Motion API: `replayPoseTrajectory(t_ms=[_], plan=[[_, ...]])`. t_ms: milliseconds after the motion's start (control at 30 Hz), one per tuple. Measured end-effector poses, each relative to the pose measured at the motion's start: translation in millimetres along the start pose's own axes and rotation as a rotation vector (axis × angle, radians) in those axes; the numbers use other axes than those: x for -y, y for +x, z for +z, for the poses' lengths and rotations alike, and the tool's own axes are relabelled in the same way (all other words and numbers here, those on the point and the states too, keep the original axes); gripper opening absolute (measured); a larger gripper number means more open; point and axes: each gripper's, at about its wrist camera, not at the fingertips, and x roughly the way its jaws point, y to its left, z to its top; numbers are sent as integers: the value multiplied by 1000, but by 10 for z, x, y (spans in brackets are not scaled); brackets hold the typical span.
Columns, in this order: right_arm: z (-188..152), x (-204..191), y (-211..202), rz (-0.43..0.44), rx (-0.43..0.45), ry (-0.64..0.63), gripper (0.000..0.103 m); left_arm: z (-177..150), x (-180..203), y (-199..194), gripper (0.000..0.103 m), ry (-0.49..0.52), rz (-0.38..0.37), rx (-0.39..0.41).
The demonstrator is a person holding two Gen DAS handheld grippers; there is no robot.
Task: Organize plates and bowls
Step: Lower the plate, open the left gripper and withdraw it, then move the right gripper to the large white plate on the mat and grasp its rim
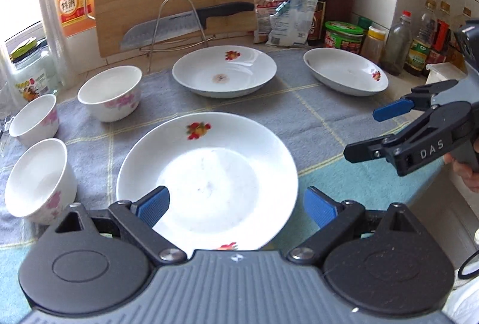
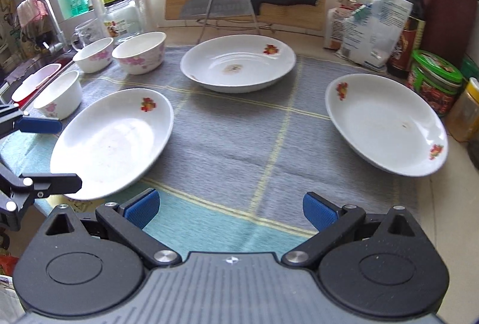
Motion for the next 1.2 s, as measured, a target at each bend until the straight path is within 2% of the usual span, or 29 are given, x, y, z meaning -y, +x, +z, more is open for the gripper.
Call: replayPoseTrajectory(t_ms=[267,633,800,900,1200], plan=[[137,-353,148,37,-20,-49,103,-326,-319,-65,96,0,24,-55],[194,-614,255,28,-47,-51,103,-551,-511,179,96,36,-22,-99],[173,-649,260,6,-55,-30,103,-519,-541,294,97,61,-54,-87],[162,-672,274,-7,-63,-15,103,-489,-544,349,103,82,-72,-83],[223,-796,308,-30,-65,-8,103,-456,-582,435,103,123,-114,-31]])
